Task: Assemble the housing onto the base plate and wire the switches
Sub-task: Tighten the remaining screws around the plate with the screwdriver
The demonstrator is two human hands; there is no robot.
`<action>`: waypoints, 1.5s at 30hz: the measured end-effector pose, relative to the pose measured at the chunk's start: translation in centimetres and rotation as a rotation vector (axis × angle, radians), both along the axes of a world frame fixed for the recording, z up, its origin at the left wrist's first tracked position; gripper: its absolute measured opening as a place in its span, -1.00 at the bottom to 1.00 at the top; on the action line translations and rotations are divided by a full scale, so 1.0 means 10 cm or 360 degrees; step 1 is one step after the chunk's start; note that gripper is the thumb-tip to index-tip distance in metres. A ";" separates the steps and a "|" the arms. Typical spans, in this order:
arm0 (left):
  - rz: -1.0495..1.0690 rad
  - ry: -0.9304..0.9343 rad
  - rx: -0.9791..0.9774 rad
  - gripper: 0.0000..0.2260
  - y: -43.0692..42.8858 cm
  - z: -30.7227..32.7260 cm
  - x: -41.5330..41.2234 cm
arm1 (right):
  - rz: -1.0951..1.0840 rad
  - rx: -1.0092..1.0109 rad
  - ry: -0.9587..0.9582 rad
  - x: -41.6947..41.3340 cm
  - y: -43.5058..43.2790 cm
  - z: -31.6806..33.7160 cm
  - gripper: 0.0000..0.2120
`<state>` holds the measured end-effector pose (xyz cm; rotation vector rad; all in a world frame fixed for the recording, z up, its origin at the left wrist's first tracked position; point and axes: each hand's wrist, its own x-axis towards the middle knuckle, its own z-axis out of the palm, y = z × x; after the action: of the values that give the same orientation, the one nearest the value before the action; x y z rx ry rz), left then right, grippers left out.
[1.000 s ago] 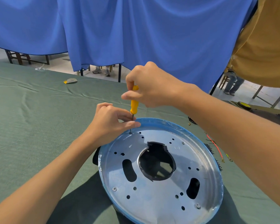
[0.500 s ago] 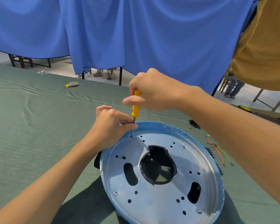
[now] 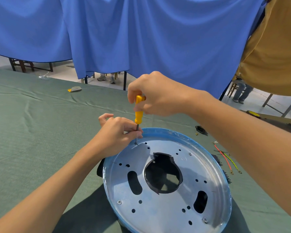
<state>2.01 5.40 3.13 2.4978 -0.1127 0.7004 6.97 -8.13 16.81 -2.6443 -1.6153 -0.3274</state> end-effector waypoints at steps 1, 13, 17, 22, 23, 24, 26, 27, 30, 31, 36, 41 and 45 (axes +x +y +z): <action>-0.0032 0.0019 -0.0014 -0.88 0.00 0.00 -0.01 | -0.0006 0.0032 0.0027 0.00 0.00 0.01 -0.87; -0.0050 -0.0028 -0.0099 -0.90 -0.01 0.01 -0.02 | -0.0073 0.0057 0.0001 0.00 0.00 -0.04 -0.84; 0.0066 -0.0193 -0.0186 -0.90 -0.01 0.02 -0.02 | -0.0171 0.0025 -0.0017 0.01 0.03 -0.08 -0.62; 0.0044 -0.0125 -0.0082 -0.87 0.00 0.01 -0.01 | -0.0041 -0.0070 -0.0047 -0.02 0.02 -0.05 -0.89; 0.0008 -0.0097 -0.0088 -0.87 0.00 0.00 -0.01 | -0.0024 -0.0039 -0.0061 -0.03 0.02 -0.03 -0.95; -0.0018 -0.0088 -0.0102 -0.89 0.00 0.00 -0.01 | -0.0041 0.0011 -0.0064 -0.04 0.02 -0.02 -0.92; -0.0003 -0.0138 -0.0140 -0.88 0.00 0.01 -0.02 | -0.0113 0.0068 -0.0056 -0.04 0.04 -0.02 -0.76; 0.0021 -0.0164 -0.0153 -0.83 0.00 0.02 -0.02 | -0.0143 0.0059 -0.0053 -0.04 0.05 -0.04 -0.69; 0.0062 -0.0153 -0.0157 -0.79 0.00 0.02 -0.01 | -0.0140 -0.0006 -0.0020 -0.04 0.05 -0.07 -0.67; 0.0063 -0.0130 -0.0148 -0.83 0.00 0.02 -0.01 | -0.0096 -0.0040 -0.0020 -0.05 0.04 -0.07 -0.74; -0.0055 -0.0022 -0.0088 -0.83 0.02 0.01 -0.01 | -0.0040 0.0054 -0.0016 -0.04 0.04 -0.04 -0.87; 0.0063 -0.0161 -0.0155 -0.91 0.00 0.00 0.00 | -0.0216 0.0087 -0.0084 -0.02 0.07 -0.13 -0.62; 0.0047 -0.0087 -0.0077 -0.91 0.02 -0.01 0.03 | -0.0057 -0.0062 -0.0049 -0.04 0.04 -0.03 -0.84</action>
<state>2.27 5.64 3.05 2.4392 -0.0777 0.7752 6.61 -7.75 16.50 -2.7134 -1.6008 -0.3430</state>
